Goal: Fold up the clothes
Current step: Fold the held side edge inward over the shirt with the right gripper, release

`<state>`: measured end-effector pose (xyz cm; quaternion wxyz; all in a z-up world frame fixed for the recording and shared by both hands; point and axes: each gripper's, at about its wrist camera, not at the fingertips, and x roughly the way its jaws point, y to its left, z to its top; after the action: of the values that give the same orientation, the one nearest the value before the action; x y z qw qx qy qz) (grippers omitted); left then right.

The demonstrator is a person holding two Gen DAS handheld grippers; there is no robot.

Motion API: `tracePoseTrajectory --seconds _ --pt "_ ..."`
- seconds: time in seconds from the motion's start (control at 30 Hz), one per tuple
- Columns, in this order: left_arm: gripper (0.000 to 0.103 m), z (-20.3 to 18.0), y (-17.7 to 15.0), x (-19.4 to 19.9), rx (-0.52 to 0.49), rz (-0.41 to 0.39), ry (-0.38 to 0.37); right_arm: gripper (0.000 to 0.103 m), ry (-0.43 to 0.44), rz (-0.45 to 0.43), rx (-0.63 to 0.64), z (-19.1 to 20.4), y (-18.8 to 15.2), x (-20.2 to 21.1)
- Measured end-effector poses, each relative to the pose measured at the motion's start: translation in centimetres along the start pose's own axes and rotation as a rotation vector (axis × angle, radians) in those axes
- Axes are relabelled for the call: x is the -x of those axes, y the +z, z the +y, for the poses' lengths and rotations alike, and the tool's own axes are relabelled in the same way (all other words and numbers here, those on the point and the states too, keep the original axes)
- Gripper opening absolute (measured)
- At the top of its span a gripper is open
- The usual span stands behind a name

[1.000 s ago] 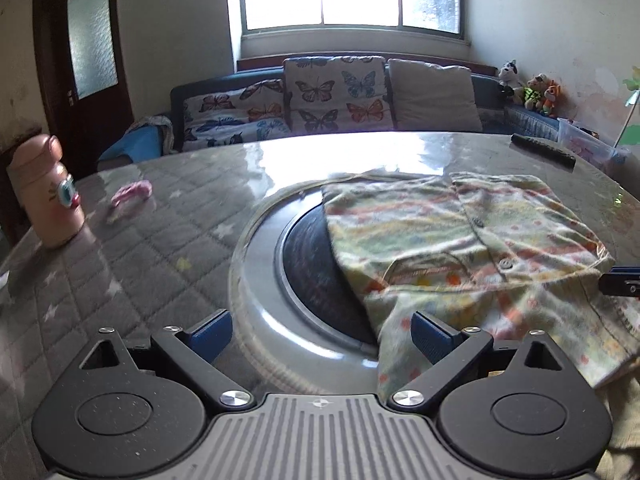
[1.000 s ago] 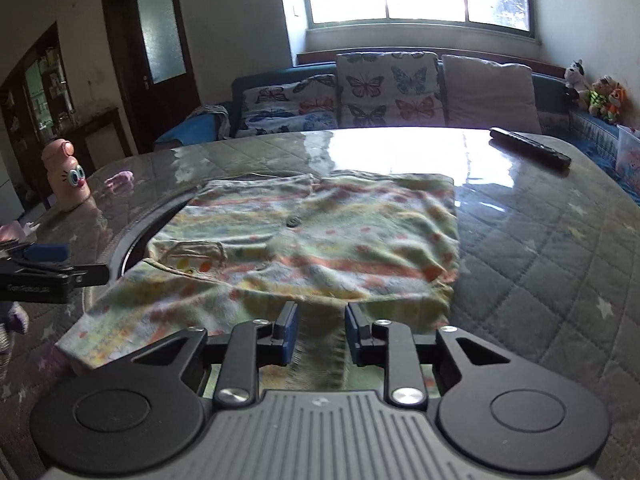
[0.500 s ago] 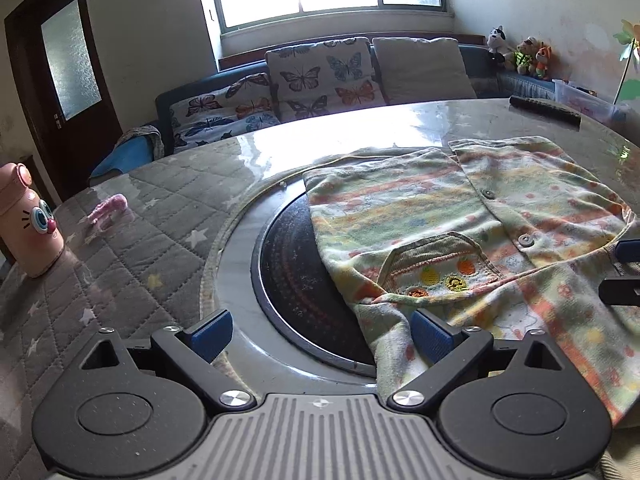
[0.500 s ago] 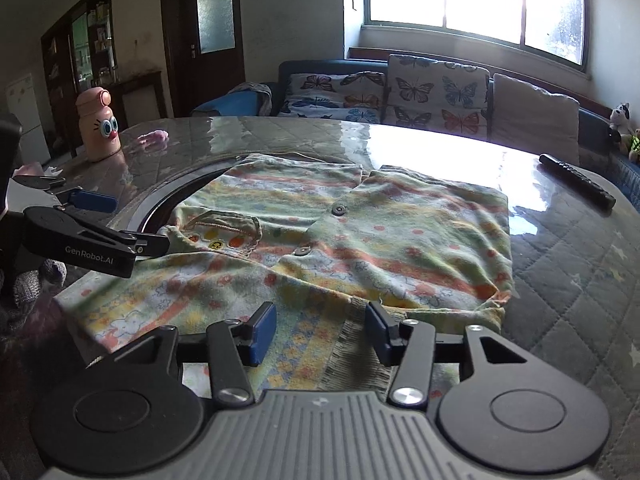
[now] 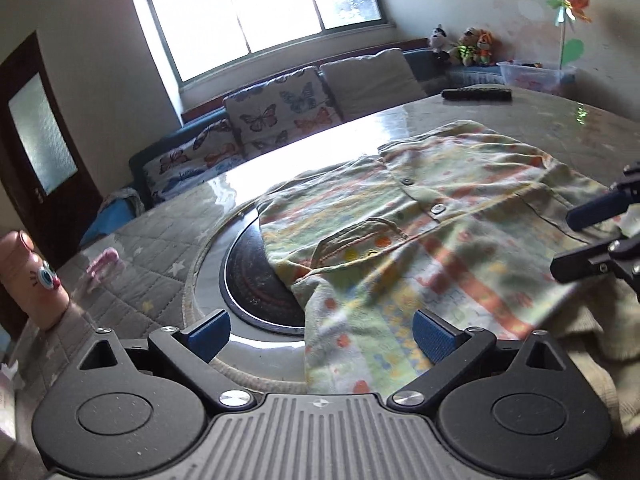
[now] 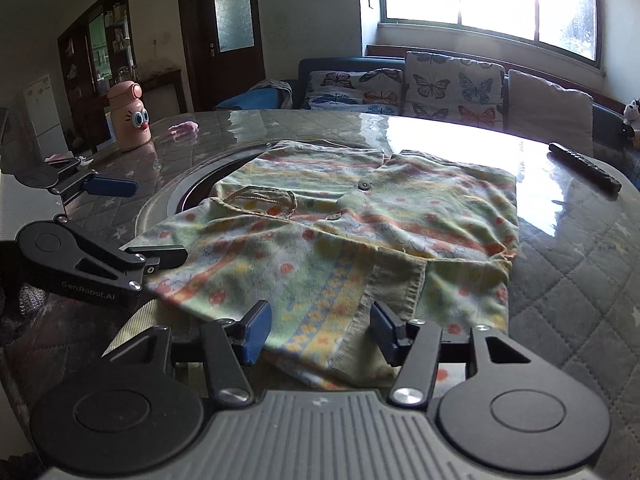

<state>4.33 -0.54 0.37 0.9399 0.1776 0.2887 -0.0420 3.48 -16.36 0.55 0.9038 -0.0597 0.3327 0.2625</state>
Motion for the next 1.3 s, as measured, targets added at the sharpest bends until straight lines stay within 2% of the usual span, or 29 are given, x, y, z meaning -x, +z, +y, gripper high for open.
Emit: tracePoseTrajectory --seconds 0.17,0.33,0.57,0.77,0.87,1.07,1.13,1.23,1.3 --pt "0.101 -0.3 0.5 1.3 0.005 -0.042 -0.014 0.056 0.0 -0.009 -0.014 -0.2 -0.6 0.9" --pt "0.101 -2.1 -0.6 0.9 -0.065 -0.026 -0.011 0.057 0.003 -0.013 -0.018 -0.2 -1.1 1.3" --pt "0.101 -1.5 -1.1 2.9 -0.112 -0.06 -0.01 0.057 0.001 -0.017 -0.026 -0.5 -1.2 1.3" --pt "0.099 -1.7 -2.6 5.1 -0.222 -0.098 -0.087 0.058 0.018 -0.012 -0.005 -0.4 -1.4 2.0" --pt "0.096 -2.3 -3.3 6.0 -0.285 -0.121 -0.134 0.062 0.014 -0.014 0.001 -0.5 -1.5 2.9" --pt "0.081 -5.4 -3.7 6.5 -0.397 -0.199 -0.242 0.065 0.002 -0.008 0.029 -0.6 -2.0 4.3" --pt "0.075 -6.2 -3.7 6.3 -0.42 -0.215 -0.266 0.073 -0.008 -0.001 0.053 -0.5 -2.4 4.9" --pt "0.06 -6.6 -3.3 5.9 -0.414 -0.226 -0.298 0.074 -0.012 0.009 0.086 -0.3 -2.9 5.5" --pt "0.046 -6.6 -2.9 5.7 -0.401 -0.233 -0.321 0.074 -0.012 0.013 0.099 -0.2 -3.0 5.7"
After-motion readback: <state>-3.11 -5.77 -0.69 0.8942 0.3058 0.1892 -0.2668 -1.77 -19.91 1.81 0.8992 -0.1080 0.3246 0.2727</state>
